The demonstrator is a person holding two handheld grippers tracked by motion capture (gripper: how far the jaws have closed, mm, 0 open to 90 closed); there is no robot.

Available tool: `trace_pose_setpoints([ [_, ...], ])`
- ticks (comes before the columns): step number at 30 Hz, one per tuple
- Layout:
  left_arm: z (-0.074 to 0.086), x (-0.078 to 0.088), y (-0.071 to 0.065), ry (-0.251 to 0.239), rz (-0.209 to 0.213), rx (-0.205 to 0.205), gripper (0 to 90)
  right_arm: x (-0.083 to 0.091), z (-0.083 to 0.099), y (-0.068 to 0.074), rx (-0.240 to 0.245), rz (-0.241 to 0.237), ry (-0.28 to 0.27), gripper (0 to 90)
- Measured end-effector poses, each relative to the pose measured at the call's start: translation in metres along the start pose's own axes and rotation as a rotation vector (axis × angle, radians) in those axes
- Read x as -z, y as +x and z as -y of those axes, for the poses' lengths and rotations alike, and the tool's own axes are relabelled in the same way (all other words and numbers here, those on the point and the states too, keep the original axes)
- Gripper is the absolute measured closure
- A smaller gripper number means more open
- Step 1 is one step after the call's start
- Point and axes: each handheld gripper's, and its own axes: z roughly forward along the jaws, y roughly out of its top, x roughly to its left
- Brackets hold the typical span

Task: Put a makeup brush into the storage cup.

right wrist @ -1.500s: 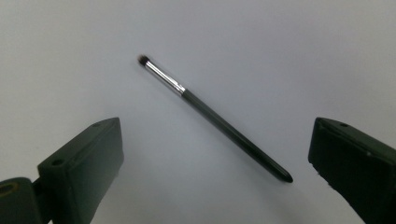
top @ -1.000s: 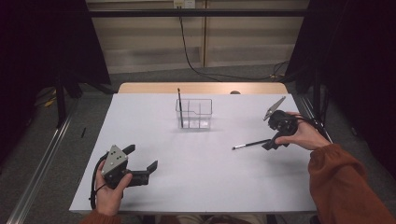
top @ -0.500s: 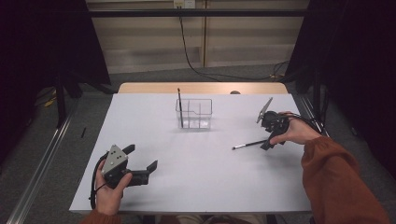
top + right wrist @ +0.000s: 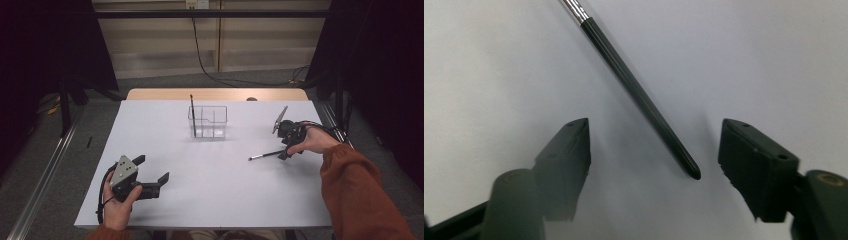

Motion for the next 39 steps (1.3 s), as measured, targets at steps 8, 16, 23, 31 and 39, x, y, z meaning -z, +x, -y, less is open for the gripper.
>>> trace_pose_setpoints([
  [8,0.000,0.000,0.000,-0.001,0.001,0.003,2.5,-0.011,-0.005,-0.002,0.006,-0.011,0.038,45.0],
  [16,0.001,0.000,0.000,0.002,-0.001,0.001,2.5,-0.014,-0.011,-0.003,0.024,-0.029,0.095,50.0],
  [23,0.001,0.001,0.001,-0.001,0.000,-0.001,2.5,-0.013,-0.010,-0.006,0.028,-0.037,0.085,64.7],
  [31,0.001,0.001,0.001,0.001,0.001,-0.003,2.5,-0.013,-0.012,-0.005,0.041,-0.035,0.109,75.8],
  [39,0.002,0.001,0.001,0.002,0.001,-0.001,2.5,-0.013,-0.013,-0.005,0.052,-0.052,0.111,85.3],
])
